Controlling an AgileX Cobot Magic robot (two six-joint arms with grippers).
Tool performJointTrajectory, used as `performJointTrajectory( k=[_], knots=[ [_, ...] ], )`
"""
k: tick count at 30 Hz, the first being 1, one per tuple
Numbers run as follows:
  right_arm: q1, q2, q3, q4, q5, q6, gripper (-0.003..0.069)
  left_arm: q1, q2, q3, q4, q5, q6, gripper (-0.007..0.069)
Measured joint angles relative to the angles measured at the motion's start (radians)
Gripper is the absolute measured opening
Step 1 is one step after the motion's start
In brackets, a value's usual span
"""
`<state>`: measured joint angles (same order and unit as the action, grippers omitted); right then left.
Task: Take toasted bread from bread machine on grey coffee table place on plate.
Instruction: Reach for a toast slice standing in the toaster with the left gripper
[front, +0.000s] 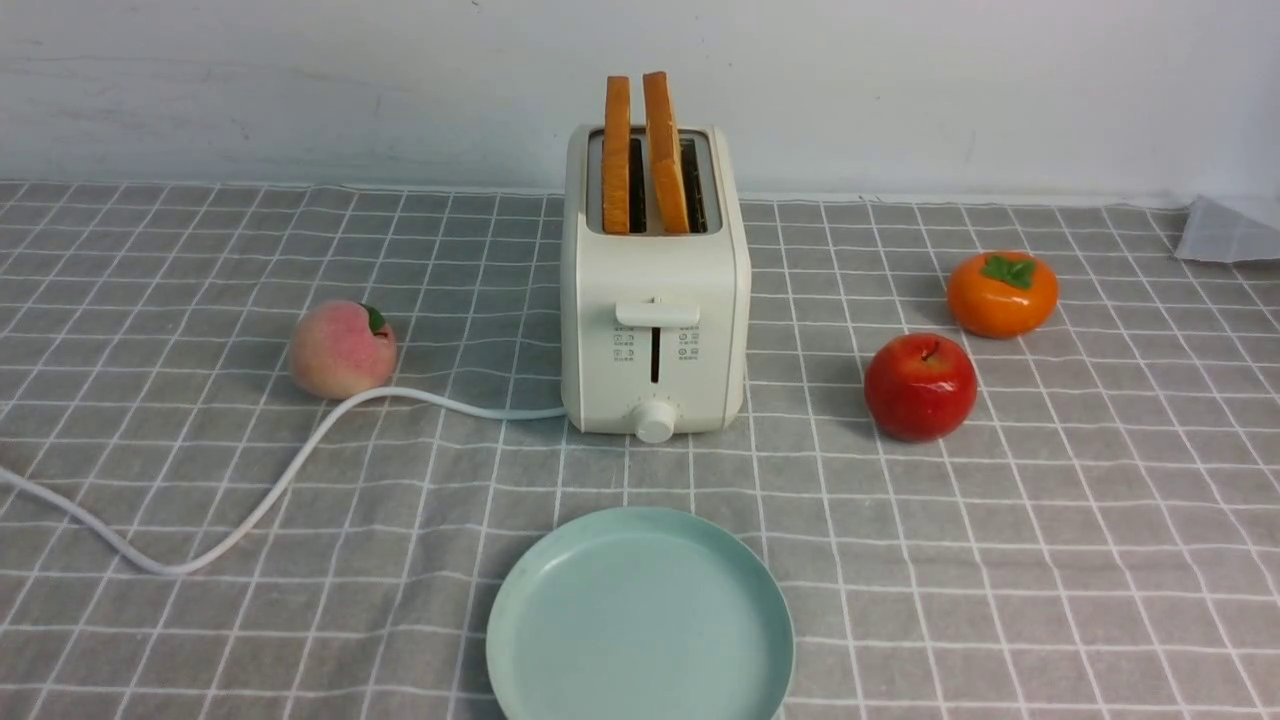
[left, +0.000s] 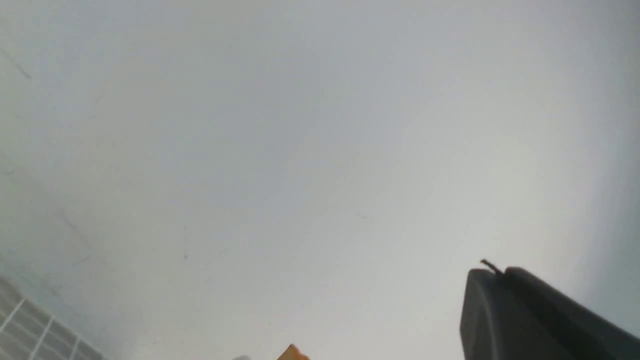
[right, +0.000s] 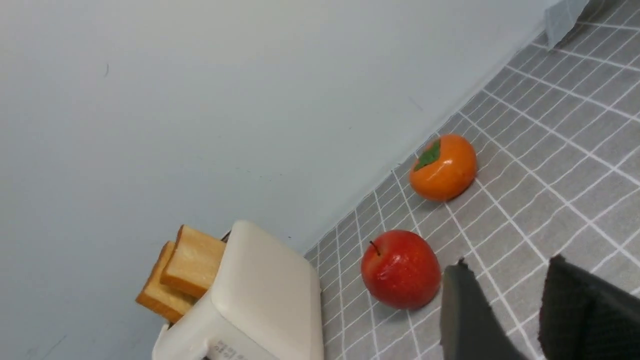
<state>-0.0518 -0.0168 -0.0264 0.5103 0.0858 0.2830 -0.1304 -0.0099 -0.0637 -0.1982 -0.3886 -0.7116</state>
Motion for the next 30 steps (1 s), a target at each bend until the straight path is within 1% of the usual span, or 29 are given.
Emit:
performJointTrajectory(
  k=[2,3,4,5,6,7,8,9,10,11,12,13,14,15,16,18,20,21,22,23,24,26,27,28,30],
  knots=[
    [0.006,0.013,-0.121,-0.037,0.081,-0.034,0.019,0.0,0.008,-0.112,0.003,0.131,-0.002,-0.0014],
    [0.006,0.02,-0.135,-0.047,0.098,-0.05,0.0175,0.0,0.014,-0.138,0.004,0.164,-0.002,-0.0014],
    [0.006,0.069,-0.254,-0.089,0.172,-0.089,0.0133,0.0,0.061,-0.247,0.012,0.313,0.001,-0.0014],
    [0.006,0.103,-0.316,-0.105,0.204,-0.111,0.0106,0.0,0.105,-0.316,0.019,0.419,0.01,-0.0014],
    [0.006,0.154,-0.411,-0.136,0.274,-0.142,0.0063,0.0,0.156,-0.369,0.025,0.509,0.024,-0.0014],
    [0.006,0.165,-0.427,-0.14,0.286,-0.146,0.0055,0.0,0.168,-0.383,0.027,0.554,0.027,-0.0014],
    [0.006,0.263,-0.55,-0.175,0.4,-0.18,0.0004,0.0,0.267,-0.487,0.034,0.716,0.07,-0.0014],
    [0.006,0.316,-0.594,-0.191,0.46,-0.197,-0.0009,0.0,0.322,-0.55,0.034,0.831,0.105,-0.0014],
    [0.006,0.342,-0.635,-0.199,0.492,-0.205,-0.0013,0.0,0.35,-0.562,0.034,0.854,0.112,-0.0014],
    [0.006,0.449,-0.733,-0.226,0.616,-0.243,-0.0018,0.0,0.466,-0.665,0.024,1.045,0.186,-0.0014],
    [0.006,0.488,-0.764,-0.235,0.661,-0.257,-0.0018,0.0,0.525,-0.696,0.014,1.104,0.213,-0.0014],
    [0.006,0.573,-0.824,-0.247,0.758,-0.29,-0.0018,0.0,0.614,-0.761,-0.011,1.218,0.28,-0.0014],
    [0.006,0.585,-0.832,-0.248,0.771,-0.295,-0.0018,0.0,0.644,-0.77,-0.015,1.232,0.29,-0.0014],
    [0.006,0.668,-0.877,-0.256,0.86,-0.327,-0.0018,0.0,0.745,-0.824,-0.063,1.307,0.363,-0.0014],
    [0.006,0.703,-0.889,-0.256,0.895,-0.338,-0.0018,0.0,0.801,-0.857,-0.092,1.338,0.408,-0.0014],
    [0.006,0.775,-0.906,-0.243,0.96,-0.383,-0.0018,0.0,0.949,-0.927,-0.186,1.366,0.536,-0.0014],
    [0.006,0.806,-0.906,-0.221,0.987,-0.427,-0.0016,-0.008,1.053,-0.985,-0.242,1.385,0.584,-0.0014],
    [0.006,0.813,-0.901,-0.204,0.991,-0.464,-0.0016,-0.033,1.124,-1.036,-0.259,1.395,0.6,-0.0014],
    [0.006,0.814,-0.897,-0.193,0.991,-0.478,-0.0015,-0.065,1.178,-1.081,-0.256,1.396,0.604,-0.0014],
    [0.006,0.814,-0.896,-0.193,0.991,-0.483,-0.0015,-0.065,1.178,-1.081,-0.256,1.396,0.604,-0.0014],
    [0.006,0.814,-0.887,-0.175,0.992,-0.504,-0.0014,-0.128,1.254,-1.149,-0.227,1.39,0.597,-0.0014],
    [0.006,0.812,-0.874,-0.156,0.989,-0.514,-0.0013,-0.216,1.344,-1.267,-0.155,1.37,0.547,-0.0014],
    [0.006,0.812,-0.873,-0.154,0.989,-0.515,-0.0013,-0.223,1.352,-1.276,-0.148,1.368,0.541,-0.0014],
    [0.006,0.812,-0.872,-0.151,0.989,-0.52,-0.0011,-0.262,1.4,-1.332,-0.105,1.354,0.511,-0.0014],
    [0.006,0.812,-0.87,-0.149,0.989,-0.524,-0.001,-0.294,1.464,-1.424,-0.031,1.313,0.465,-0.0014]
  ],
)
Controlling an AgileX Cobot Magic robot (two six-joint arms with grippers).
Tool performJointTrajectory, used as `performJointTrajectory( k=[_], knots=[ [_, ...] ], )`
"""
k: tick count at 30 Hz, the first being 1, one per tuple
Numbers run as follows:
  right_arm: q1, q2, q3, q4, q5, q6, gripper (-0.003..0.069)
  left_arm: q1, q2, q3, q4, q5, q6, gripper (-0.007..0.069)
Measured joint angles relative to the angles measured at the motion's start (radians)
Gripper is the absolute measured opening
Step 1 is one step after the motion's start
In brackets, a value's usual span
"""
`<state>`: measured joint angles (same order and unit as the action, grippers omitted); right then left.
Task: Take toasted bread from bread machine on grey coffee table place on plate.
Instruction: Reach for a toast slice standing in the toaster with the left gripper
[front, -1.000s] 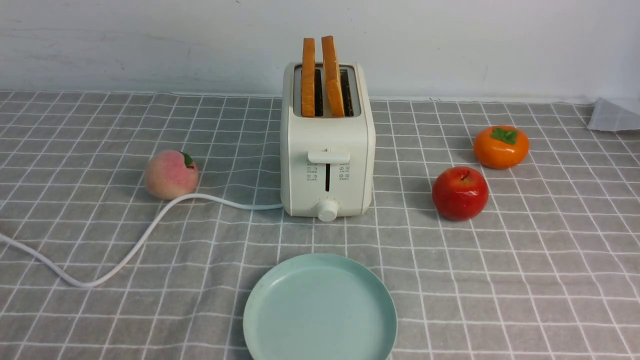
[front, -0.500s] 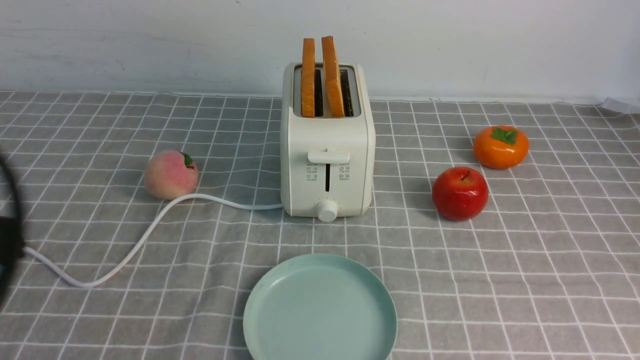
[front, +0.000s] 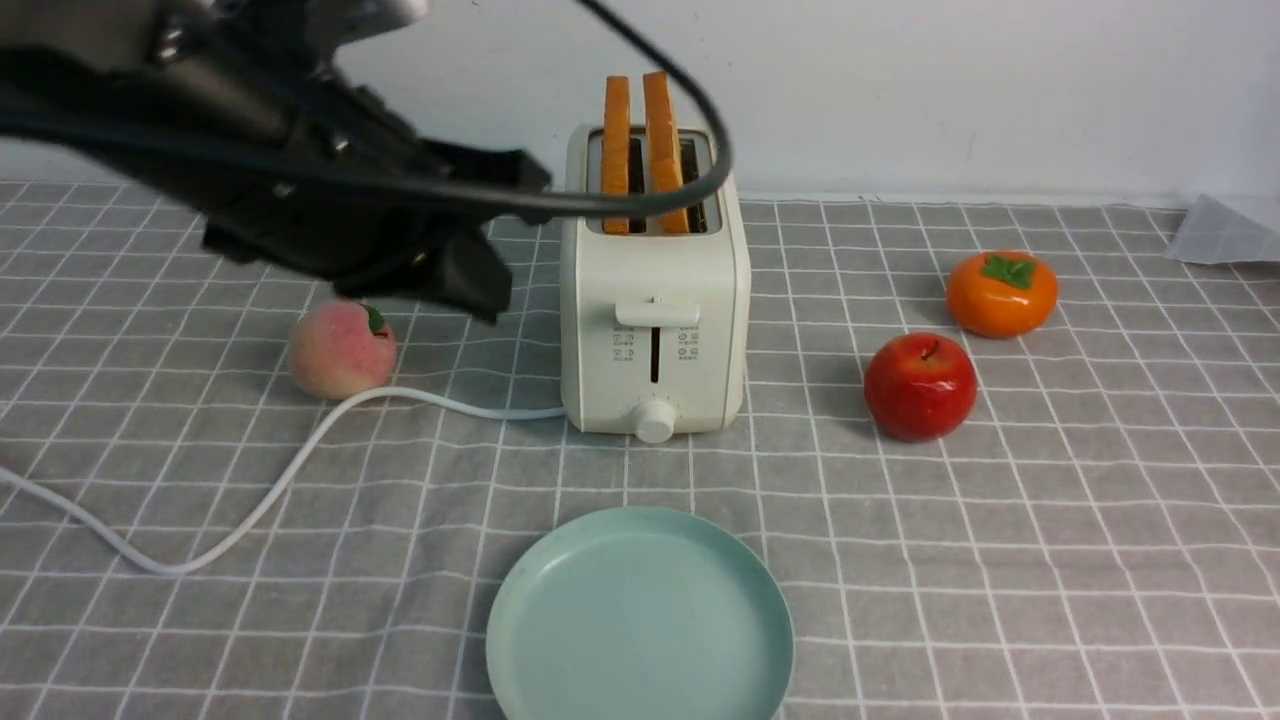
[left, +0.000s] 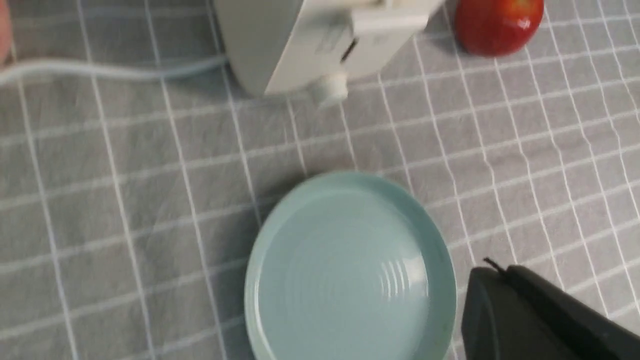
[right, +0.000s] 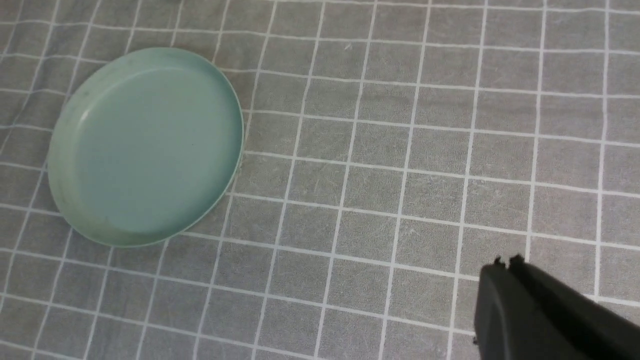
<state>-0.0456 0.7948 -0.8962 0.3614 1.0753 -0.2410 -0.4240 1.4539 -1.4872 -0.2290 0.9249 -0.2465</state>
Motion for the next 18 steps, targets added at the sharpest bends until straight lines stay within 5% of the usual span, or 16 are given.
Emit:
performJointTrajectory(
  k=[9,18],
  knots=[
    [0.0,-0.001,0.0,0.024,0.004,-0.001,-0.0008,-0.01,0.182,-0.153,0.106,-0.271,-0.003,0.0036],
    [0.0,-0.001,0.0,0.066,0.0,-0.003,-0.0005,-0.01,0.367,-0.156,0.106,-0.543,0.028,0.0379]
  ],
)
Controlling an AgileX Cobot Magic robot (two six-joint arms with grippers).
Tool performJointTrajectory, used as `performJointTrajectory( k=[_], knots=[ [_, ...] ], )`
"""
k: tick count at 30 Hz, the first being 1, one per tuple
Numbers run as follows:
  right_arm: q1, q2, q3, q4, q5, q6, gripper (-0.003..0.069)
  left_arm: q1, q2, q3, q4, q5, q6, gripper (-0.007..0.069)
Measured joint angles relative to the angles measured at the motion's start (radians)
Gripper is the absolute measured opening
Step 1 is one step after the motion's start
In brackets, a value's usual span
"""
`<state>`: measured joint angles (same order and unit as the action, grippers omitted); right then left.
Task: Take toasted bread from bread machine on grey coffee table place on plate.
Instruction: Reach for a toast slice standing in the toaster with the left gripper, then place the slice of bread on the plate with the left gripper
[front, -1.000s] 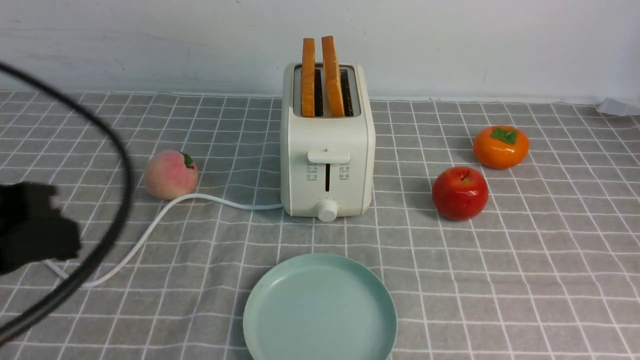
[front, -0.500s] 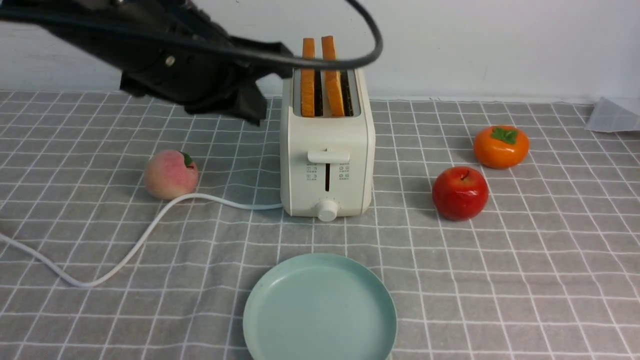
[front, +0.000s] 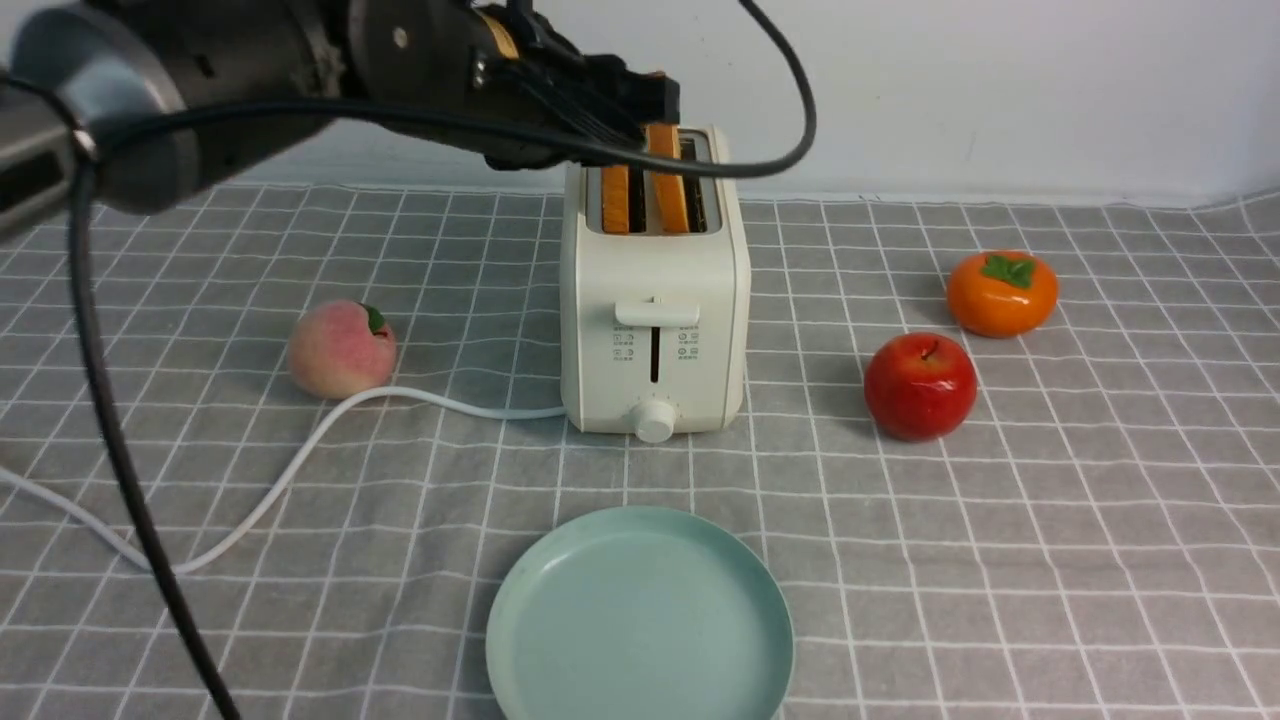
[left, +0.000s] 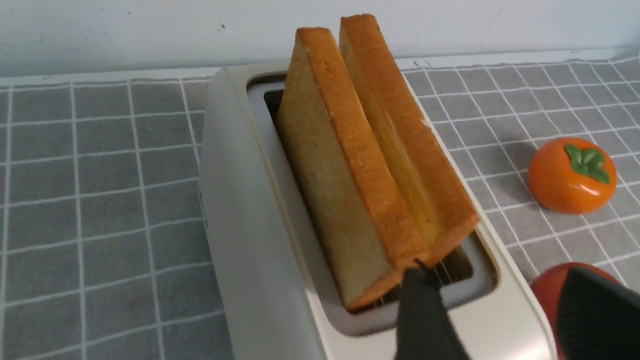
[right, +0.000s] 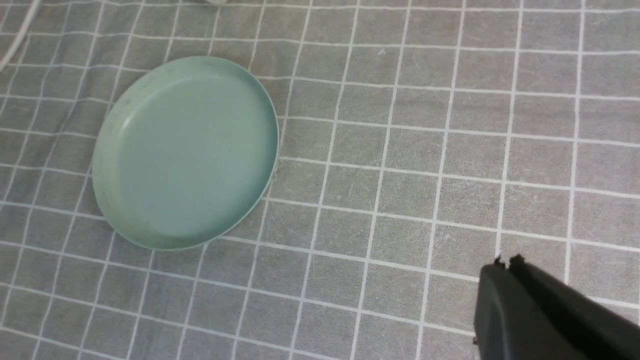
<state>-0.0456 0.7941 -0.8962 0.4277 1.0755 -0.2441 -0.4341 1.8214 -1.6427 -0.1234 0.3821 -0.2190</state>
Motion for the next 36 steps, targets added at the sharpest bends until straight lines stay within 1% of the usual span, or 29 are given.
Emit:
performJointTrajectory(
  k=[1,2,3,6,10,12,13,14,15,17,18,27,36],
  knots=[
    [0.0,0.0,0.0,0.003,0.0,0.0,-0.0003,0.0,0.028,0.0,0.0,-0.044,0.0,0.0435],
    [0.0,0.0,0.0,0.003,0.0,0.0,-0.0003,0.0,0.036,0.0,0.0,-0.049,0.0,0.0442],
    [0.0,0.0,0.0,0.003,0.0,0.0,-0.0001,0.0,0.064,0.0,-0.001,-0.09,0.0,0.0479],
    [0.0,0.0,0.0,0.003,0.0,0.0,0.0,0.0,0.103,0.0,-0.002,-0.141,0.0,0.0488],
    [0.0,0.0,0.0,0.003,0.0,0.0,0.0001,0.0,0.128,0.0,-0.001,-0.19,0.0,0.044],
    [0.0,0.0,0.0,0.003,0.0,-0.001,0.0001,0.0,0.142,0.0,0.01,-0.211,0.0,0.0337],
    [0.0,0.0,0.0,0.003,0.001,-0.001,0.0001,0.0,0.143,0.0,0.011,-0.213,0.0,0.0314],
    [0.0,0.0,0.0,0.003,0.001,-0.001,0.0002,0.0,0.143,-0.001,0.012,-0.215,0.0,0.0265],
    [0.0,0.0,0.0,0.003,0.003,-0.001,0.0003,-0.001,0.143,-0.001,0.016,-0.216,0.001,0.016],
    [0.0,0.0,0.0,0.003,0.004,-0.001,0.0004,-0.001,0.134,-0.001,0.019,-0.209,0.003,0.0081],
    [0.0,0.0,0.001,0.003,0.004,-0.001,0.0006,-0.001,0.128,-0.001,0.023,-0.2,0.004,0.0072],
    [0.0,0.0,0.001,0.003,0.004,-0.001,0.0013,0.0,0.026,-0.001,0.101,-0.113,0.004,0.0079],
    [0.0,0.0,0.001,0.003,0.004,-0.019,0.0018,0.001,-0.211,-0.001,0.123,0.073,0.004,0.0079]
  ],
)
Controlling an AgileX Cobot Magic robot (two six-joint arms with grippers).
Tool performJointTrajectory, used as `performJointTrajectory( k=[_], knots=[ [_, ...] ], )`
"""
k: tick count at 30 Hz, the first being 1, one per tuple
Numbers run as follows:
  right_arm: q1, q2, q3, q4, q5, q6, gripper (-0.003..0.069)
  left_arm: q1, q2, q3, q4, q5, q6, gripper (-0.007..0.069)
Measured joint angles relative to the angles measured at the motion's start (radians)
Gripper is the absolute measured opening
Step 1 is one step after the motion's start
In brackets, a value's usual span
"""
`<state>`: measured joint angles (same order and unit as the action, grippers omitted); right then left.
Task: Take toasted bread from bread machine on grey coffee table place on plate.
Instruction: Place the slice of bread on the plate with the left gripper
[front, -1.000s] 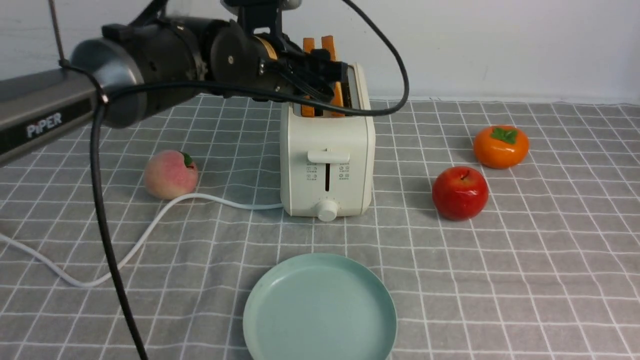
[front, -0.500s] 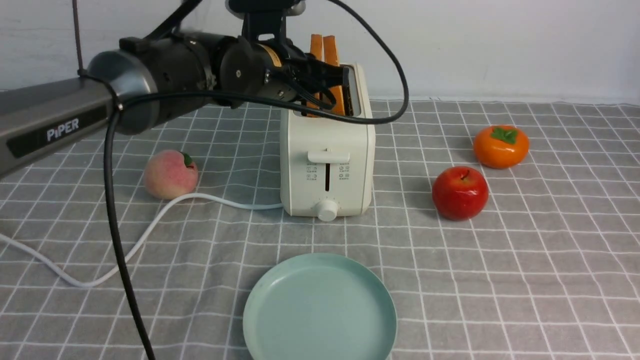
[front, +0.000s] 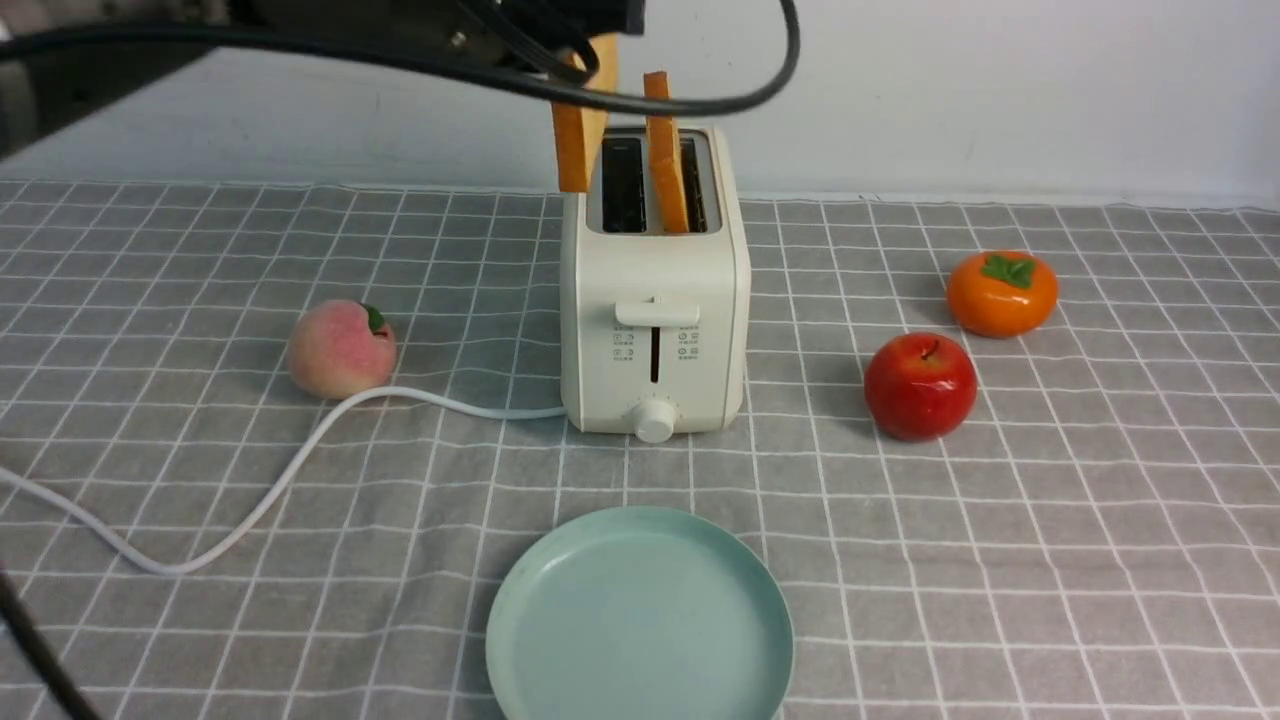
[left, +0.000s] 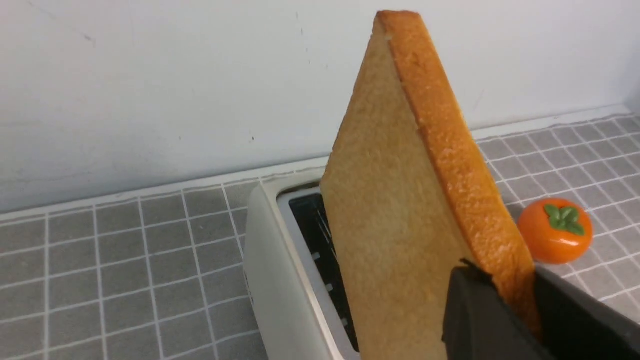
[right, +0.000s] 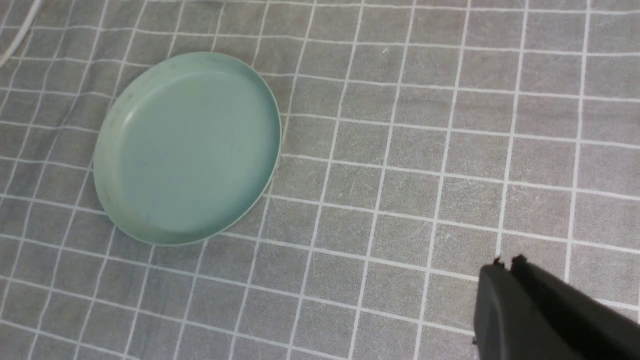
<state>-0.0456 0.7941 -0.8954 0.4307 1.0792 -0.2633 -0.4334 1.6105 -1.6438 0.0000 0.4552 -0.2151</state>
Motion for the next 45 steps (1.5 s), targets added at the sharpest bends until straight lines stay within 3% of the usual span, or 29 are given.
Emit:
performJointTrajectory(
  k=[10,14,19,22,24,28,33,37,45],
  knots=[
    [0.0,0.0,0.0,0.0,-0.018,-0.004,0.002,0.0,-0.225,-0.002,-0.048,0.286,0.0,0.0079],
    [0.0,0.0,0.0,0.013,-0.018,-0.004,0.002,-0.001,-0.276,0.14,-0.159,0.363,0.024,0.0079],
    [0.0,0.0,0.0,0.027,-0.018,-0.004,0.0022,-0.001,-0.313,0.449,-0.42,0.266,0.135,0.0079],
    [0.0,0.0,0.0,0.028,-0.018,-0.004,0.0022,-0.001,-0.313,0.649,-0.669,0.158,0.304,0.0079],
    [0.0,0.0,0.0,0.028,-0.018,-0.004,0.0022,-0.001,-0.311,0.695,-0.767,0.122,0.365,0.0079],
    [0.0,0.0,0.0,0.028,-0.019,-0.004,0.0022,-0.001,-0.284,0.818,-1.1,0.027,0.641,0.0079],
    [0.0,0.0,0.0,0.029,-0.024,-0.004,0.0022,-0.001,-0.223,0.859,-1.324,-0.002,0.813,0.0079],
    [0.0,0.0,0.0,0.029,-0.029,-0.004,0.0022,-0.001,-0.14,0.863,-1.386,-0.004,0.844,0.0079],
    [0.0,0.0,0.0,0.067,-0.031,-0.004,0.003,-0.001,-0.052,0.865,-1.352,-0.01,0.85,0.0101]
  ],
)
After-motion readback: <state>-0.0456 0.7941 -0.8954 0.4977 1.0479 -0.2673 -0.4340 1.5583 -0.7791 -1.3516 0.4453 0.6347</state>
